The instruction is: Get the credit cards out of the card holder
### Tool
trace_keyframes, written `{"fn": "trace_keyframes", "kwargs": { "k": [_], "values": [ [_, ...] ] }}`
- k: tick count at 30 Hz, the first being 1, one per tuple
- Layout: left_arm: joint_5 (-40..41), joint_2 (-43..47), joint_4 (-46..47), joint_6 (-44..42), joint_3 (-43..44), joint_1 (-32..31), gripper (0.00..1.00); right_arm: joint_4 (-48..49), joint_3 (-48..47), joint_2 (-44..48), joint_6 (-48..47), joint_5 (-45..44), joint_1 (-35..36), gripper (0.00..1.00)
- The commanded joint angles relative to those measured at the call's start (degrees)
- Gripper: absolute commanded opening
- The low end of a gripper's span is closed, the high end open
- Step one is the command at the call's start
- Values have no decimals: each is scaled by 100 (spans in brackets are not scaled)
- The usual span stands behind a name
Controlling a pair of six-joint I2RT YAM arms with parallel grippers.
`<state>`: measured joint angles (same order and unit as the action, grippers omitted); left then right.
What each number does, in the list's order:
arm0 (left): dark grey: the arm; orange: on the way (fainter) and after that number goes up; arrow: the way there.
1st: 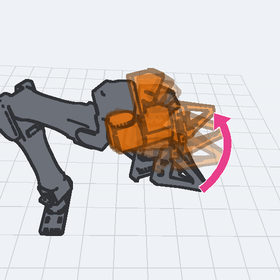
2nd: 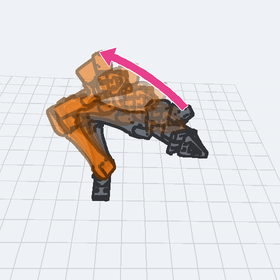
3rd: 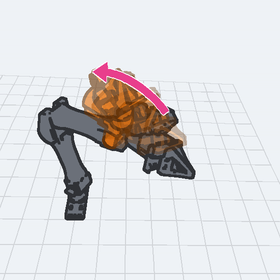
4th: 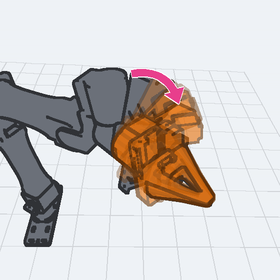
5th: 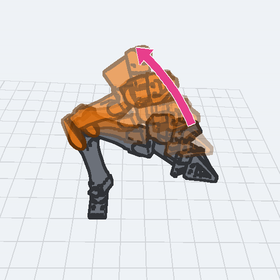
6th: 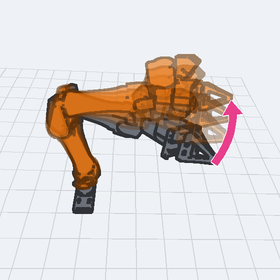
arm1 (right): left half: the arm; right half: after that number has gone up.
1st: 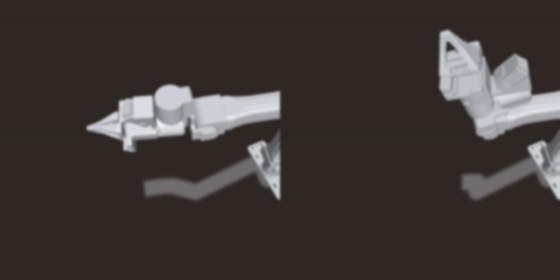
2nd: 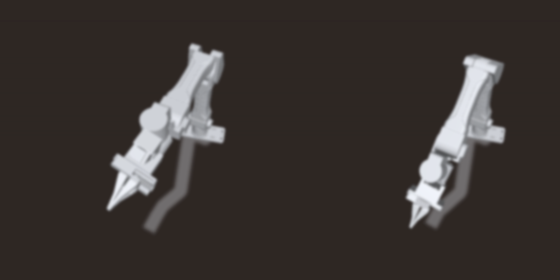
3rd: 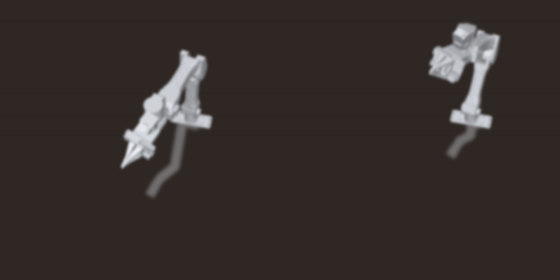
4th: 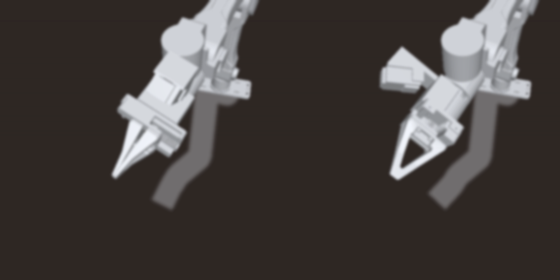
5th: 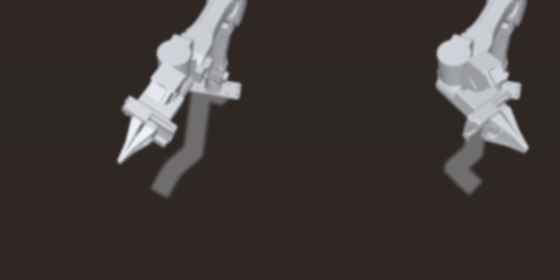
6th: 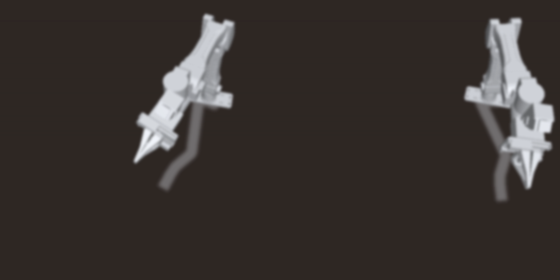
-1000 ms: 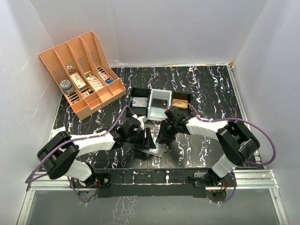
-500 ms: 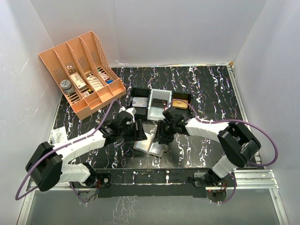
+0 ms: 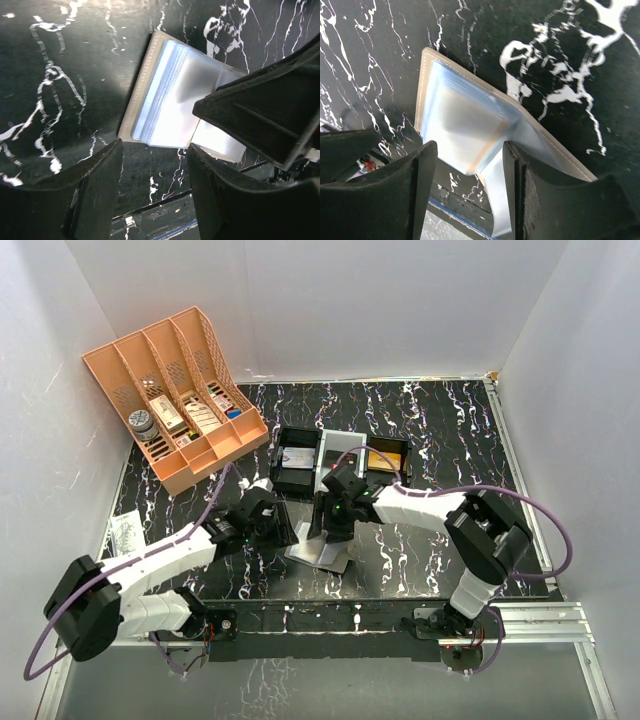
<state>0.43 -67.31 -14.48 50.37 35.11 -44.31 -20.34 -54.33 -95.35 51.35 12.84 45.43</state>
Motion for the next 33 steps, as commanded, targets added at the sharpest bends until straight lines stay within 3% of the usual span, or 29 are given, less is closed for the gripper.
{"fn": "trace_keyframes", "kwargs": {
  "k": [1,8,14,29,33],
  "values": [
    [836,665,-726,345,-89,45,56,-358,-595,-281,56,-625,268,57],
    [1480,1440,-1336,570,-142,85,70,-1142,-1329,-908,58,-1432,666,69],
    [1600,1764,-1494,693,-164,94,75,-1845,-1959,-1377,-40,-2152,954,72],
    [1240,1649,-1198,654,-132,98,77,-659,-1287,-911,-186,-985,884,70],
    [1173,1603,-1113,650,-150,100,77,-760,-1307,-953,-221,-1030,871,63]
  ]
}}
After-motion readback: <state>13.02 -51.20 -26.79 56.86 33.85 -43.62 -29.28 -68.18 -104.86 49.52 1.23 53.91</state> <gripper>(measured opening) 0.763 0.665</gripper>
